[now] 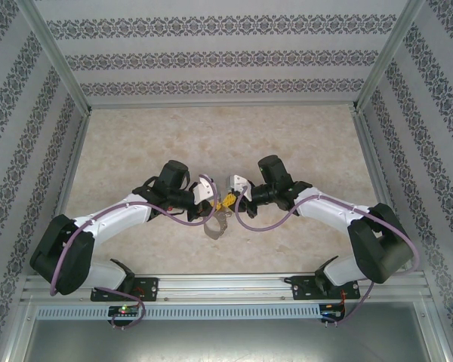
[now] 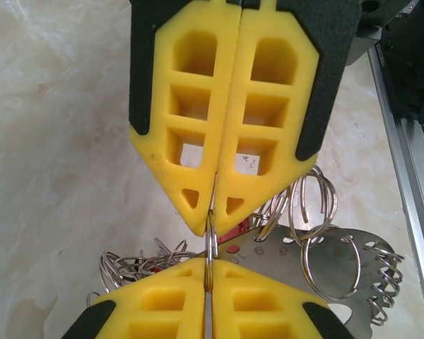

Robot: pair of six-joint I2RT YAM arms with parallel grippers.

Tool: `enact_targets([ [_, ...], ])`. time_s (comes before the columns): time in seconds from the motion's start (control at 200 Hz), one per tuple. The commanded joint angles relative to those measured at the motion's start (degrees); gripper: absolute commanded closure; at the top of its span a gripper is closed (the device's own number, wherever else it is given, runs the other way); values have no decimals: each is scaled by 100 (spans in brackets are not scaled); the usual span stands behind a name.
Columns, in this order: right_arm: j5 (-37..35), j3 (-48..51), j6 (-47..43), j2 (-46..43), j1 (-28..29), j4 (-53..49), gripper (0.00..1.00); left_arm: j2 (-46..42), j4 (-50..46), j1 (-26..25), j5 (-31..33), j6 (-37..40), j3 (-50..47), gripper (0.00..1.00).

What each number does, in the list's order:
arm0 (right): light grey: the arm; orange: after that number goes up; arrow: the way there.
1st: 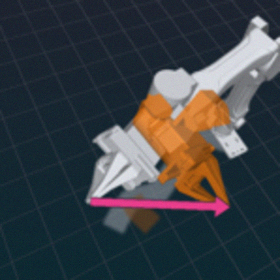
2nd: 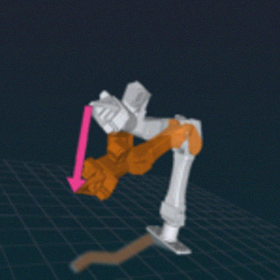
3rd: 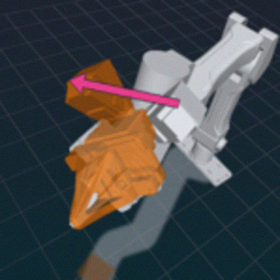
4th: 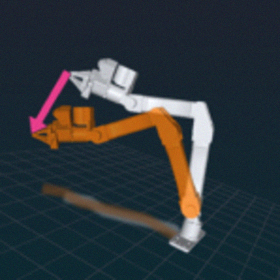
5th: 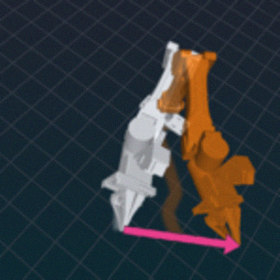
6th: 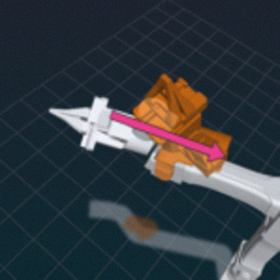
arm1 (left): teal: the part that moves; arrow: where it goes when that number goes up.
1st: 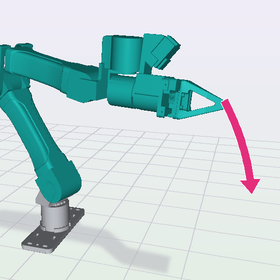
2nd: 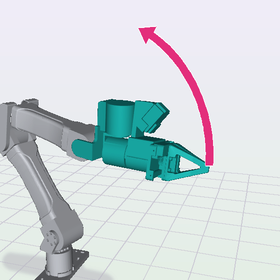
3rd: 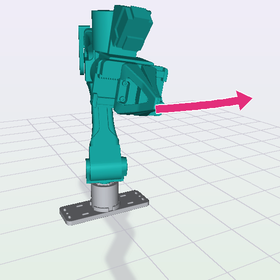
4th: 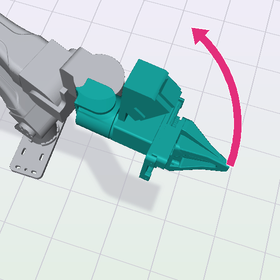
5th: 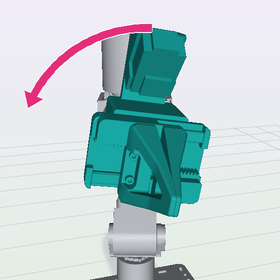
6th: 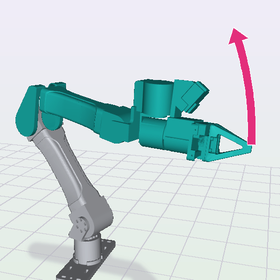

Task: Put the keys on the keyring

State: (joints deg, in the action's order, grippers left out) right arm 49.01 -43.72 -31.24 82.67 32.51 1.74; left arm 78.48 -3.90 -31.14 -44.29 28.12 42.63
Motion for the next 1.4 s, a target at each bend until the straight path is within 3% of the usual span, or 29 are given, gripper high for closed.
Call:
enact_targets([
  [0.0,355,0,102,28,-35,374,100,-126,262,-75,-71,-130,-99,87],
  [0.195,319,4,98,12,-35,368,100,-188,350,-75,-29,-187,-128,93],
  [0.295,319,-13,101,27,-36,352,100,-201,405,-69,17,-210,-142,86],
  [0.869,223,-57,119,93,-34,296,100,-342,566,-73,136,-251,-233,79],
  [0.964,223,-69,137,101,-34,318,100,-356,580,-69,150,-229,-229,82],
  [1.019,223,-83,136,115,-34,318,100,-347,588,-68,121,-243,-216,89],
  [1.184,258,-70,168,101,-34,370,100,-283,558,-71,105,-225,-213,100],
  [1.344,360,-52,207,60,-34,411,100,-247,493,-73,151,-202,-213,100],
  [1.394,376,-38,215,54,-36,430,100,-246,461,-69,163,-195,-205,93],
])
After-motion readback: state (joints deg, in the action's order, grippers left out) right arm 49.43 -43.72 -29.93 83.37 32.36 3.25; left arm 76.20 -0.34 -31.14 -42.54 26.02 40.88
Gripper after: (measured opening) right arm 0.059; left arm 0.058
